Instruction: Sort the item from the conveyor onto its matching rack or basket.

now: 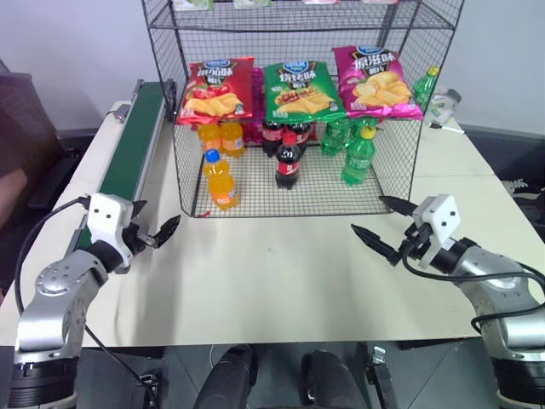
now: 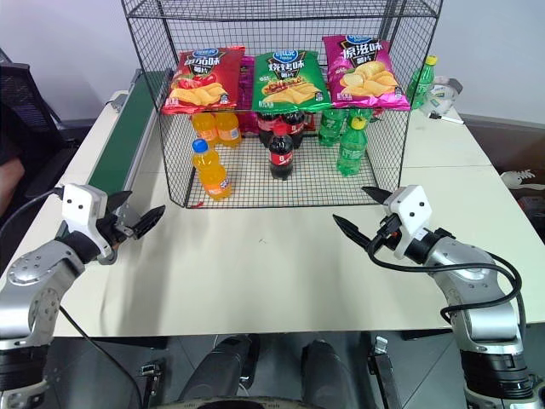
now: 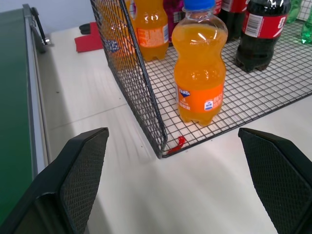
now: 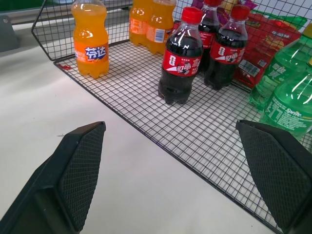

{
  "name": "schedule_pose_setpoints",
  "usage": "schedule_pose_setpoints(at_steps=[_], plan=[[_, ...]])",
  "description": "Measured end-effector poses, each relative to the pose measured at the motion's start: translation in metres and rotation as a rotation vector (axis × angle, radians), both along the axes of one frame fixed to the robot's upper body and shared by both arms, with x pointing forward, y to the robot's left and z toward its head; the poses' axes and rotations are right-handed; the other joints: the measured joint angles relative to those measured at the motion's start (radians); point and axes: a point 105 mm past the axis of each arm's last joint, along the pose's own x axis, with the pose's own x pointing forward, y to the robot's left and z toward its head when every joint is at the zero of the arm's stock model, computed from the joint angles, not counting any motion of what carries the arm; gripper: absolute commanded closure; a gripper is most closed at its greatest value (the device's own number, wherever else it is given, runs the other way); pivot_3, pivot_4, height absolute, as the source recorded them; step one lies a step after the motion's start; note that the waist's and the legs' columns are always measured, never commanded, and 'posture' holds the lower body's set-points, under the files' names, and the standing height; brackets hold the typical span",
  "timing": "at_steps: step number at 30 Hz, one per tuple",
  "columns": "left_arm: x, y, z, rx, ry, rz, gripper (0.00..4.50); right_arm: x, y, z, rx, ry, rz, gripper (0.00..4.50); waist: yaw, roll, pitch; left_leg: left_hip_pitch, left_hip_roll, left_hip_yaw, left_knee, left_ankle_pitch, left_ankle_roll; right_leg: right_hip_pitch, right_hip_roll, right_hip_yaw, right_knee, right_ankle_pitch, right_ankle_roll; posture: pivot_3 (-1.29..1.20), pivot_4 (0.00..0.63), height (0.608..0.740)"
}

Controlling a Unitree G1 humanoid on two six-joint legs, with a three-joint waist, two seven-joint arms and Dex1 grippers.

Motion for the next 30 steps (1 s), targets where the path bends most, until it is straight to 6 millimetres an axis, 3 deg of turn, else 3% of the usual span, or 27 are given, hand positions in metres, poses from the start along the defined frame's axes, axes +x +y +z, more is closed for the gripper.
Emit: schedule_pose_setpoints(at_steps=[30], plan=[[0.005,0.002,0.007,-0.022,-0.024,0.009,0.03,0.011,0.015,0.015,0.007,-0.041,0.019,0.00,0.000,0.000,0.000,0.000,0.000,0.000,0.000,0.000,0.000,0.000,0.000,0.000,-0.001,0.000,0.000,0.00,0.150,0.740]])
